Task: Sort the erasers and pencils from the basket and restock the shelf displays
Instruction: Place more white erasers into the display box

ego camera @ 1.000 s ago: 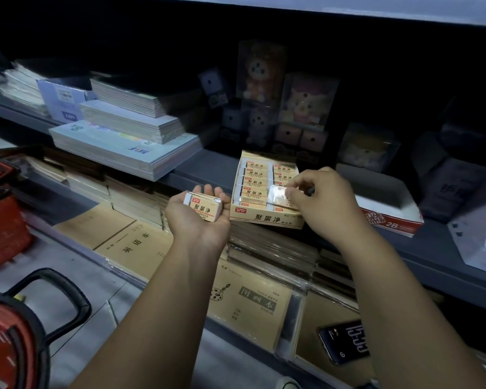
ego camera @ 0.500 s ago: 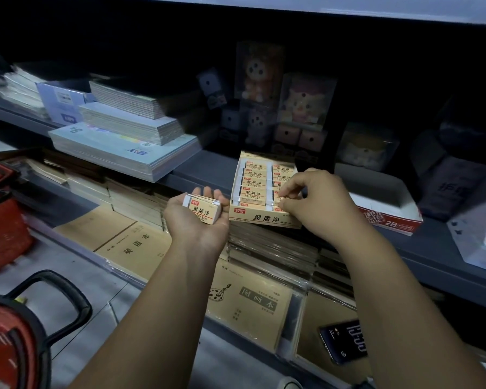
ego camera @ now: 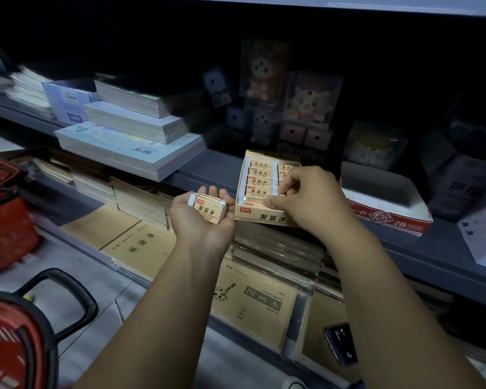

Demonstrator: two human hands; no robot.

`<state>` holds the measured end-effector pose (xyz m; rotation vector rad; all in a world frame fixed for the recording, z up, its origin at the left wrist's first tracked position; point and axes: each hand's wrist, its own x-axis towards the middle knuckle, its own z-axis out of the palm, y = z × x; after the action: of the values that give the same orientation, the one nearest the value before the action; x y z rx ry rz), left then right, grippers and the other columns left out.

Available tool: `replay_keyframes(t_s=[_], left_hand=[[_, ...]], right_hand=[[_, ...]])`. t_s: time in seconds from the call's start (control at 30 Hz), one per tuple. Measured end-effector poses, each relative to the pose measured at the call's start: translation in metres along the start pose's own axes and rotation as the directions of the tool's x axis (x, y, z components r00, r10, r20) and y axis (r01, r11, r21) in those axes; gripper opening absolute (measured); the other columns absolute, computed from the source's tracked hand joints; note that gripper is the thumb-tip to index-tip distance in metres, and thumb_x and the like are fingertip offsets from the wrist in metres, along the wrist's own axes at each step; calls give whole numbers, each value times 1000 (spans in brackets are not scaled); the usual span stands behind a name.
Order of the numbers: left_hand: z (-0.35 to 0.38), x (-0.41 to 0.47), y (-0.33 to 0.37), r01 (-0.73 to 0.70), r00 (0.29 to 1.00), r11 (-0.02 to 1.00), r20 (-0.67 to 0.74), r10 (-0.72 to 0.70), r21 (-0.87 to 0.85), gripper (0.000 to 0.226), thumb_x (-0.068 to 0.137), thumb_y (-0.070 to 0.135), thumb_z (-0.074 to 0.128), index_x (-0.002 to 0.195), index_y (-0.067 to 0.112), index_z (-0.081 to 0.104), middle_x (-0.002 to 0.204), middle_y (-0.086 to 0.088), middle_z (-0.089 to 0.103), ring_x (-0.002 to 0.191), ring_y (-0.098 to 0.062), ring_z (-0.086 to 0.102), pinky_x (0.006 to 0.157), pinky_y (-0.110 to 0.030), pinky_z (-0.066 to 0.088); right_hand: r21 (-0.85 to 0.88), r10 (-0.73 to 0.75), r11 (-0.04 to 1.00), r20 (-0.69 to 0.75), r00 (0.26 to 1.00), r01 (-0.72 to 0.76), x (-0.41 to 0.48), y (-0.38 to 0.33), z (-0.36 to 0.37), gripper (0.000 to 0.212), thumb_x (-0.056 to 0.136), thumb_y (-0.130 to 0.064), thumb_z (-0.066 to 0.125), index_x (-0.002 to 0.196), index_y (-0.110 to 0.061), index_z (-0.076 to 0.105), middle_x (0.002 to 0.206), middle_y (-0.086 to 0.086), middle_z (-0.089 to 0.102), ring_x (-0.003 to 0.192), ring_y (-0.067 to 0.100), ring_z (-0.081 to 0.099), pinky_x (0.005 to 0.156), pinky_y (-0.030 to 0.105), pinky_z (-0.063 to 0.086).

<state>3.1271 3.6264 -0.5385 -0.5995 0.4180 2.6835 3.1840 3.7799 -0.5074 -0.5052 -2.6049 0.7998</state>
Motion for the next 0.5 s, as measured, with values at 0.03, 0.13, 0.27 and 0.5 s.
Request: replay_keyframes(t_s=[0.03, 0.13, 0.27, 0.5], left_hand=[[0, 0, 0, 2, 1000, 1000, 2, -2, 2, 21, 95, 19, 50, 107, 7, 63, 89, -7, 64, 72, -22, 65, 84, -29, 57], [0, 2, 1, 3, 1000, 1000, 13, -3, 12, 20, 94, 19, 50, 105, 8, 63, 87, -7, 64, 69, -22, 64, 79, -28, 56], [0, 2, 2, -4, 1000, 1000, 16, 4, 10, 24, 95, 20, 51, 109, 7, 65, 89, -8, 66, 60, -22, 66, 74, -28, 57], [4, 1, 9, -19, 995, 1000, 94, 17, 15, 18, 99, 21, 46, 102, 11, 61, 82, -7, 64, 75, -20, 66, 77, -32, 59]], right_hand=[[-3, -1, 1000, 5, 1000, 1, 0, 0, -1, 29, 70, -39, 90, 75, -25, 66, 85, -9, 66, 95, 21, 64, 81, 47, 57], [-45, -21, 999, 20, 1000, 22, -1, -2, -1, 28, 71, -45, 87, 79, -28, 67, 91, -9, 66, 98, 20, 63, 84, 48, 56], [-131, -167, 979, -70, 984, 157, -6, -14, 7, 22, 82, -49, 75, 86, -28, 69, 96, -10, 60, 101, 18, 56, 90, 47, 51], [134, -363, 922, -29, 931, 364, -19, -57, 41, 21, 85, -46, 75, 95, -28, 75, 93, -11, 55, 96, 9, 55, 83, 36, 52]])
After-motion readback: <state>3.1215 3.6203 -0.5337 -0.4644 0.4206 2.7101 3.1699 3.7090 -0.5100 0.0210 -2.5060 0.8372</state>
